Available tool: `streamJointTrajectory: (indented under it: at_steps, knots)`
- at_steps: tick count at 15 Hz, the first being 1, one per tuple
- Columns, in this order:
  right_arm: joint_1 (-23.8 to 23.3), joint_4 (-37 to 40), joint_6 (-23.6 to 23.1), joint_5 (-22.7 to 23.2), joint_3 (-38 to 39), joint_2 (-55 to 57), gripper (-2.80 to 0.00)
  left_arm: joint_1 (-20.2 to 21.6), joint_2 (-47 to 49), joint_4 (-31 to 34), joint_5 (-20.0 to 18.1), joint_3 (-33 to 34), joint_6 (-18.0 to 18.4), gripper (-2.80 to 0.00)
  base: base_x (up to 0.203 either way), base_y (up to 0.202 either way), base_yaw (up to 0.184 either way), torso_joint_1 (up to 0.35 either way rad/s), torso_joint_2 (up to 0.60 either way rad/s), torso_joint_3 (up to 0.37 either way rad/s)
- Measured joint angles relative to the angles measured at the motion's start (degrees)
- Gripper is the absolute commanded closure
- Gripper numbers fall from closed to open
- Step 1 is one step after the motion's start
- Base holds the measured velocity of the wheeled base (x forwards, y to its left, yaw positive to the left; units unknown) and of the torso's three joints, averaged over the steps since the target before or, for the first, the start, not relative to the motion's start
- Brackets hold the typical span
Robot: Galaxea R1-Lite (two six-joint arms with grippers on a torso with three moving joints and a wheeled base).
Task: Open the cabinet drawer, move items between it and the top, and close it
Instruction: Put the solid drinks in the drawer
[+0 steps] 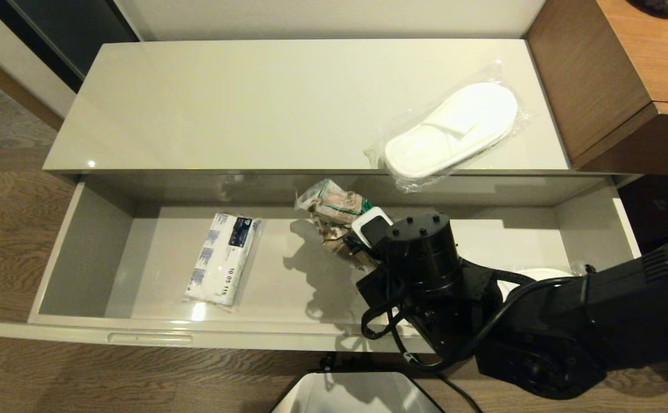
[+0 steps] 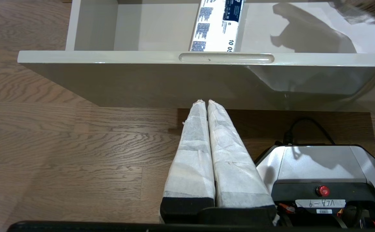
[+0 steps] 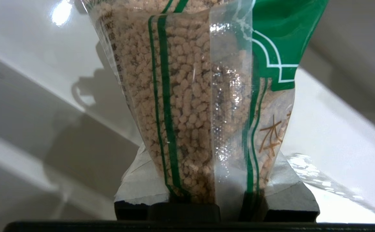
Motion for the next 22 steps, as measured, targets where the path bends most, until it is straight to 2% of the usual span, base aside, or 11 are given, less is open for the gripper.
streamJointTrajectory:
  at_steps: [4, 5, 12, 16, 19, 22]
  knots:
    - [-1.9, -5.1, 0.7, -0.1, 0.8, 4.7, 0.0, 0.0, 0.0, 0.0, 0.0, 0.0, 0.0, 0.0, 0.0, 0.0, 0.0, 0.0, 0.0, 0.0]
    - [-2.2, -5.5, 0.8, -0.2, 0.9, 5.5, -2.8, 0.0, 0.0, 0.0, 0.0, 0.0, 0.0, 0.0, 0.0, 0.0, 0.0, 0.0, 0.0, 0.0]
    - [-2.8, -5.7, 1.6, -0.9, 1.2, 6.0, -2.8, 0.0, 0.0, 0.0, 0.0, 0.0, 0.0, 0.0, 0.0, 0.0, 0.0, 0.0, 0.0, 0.0]
    - [-4.5, -5.0, 1.6, -3.7, 2.1, -1.2, -2.8, 0.0, 0.0, 0.0, 0.0, 0.0, 0.0, 0.0, 0.0, 0.0, 0.0, 0.0, 0.0, 0.0]
    - [-8.7, -4.2, 1.7, -8.1, 4.8, -11.9, -2.8, 0.0, 0.0, 0.0, 0.0, 0.0, 0.0, 0.0, 0.0, 0.0, 0.0, 0.0, 0.0, 0.0]
    - [-16.7, -2.6, 1.9, -12.4, 10.7, -25.6, -2.8, 0.0, 0.0, 0.0, 0.0, 0.0, 0.0, 0.0, 0.0, 0.0, 0.0, 0.0, 0.0, 0.0]
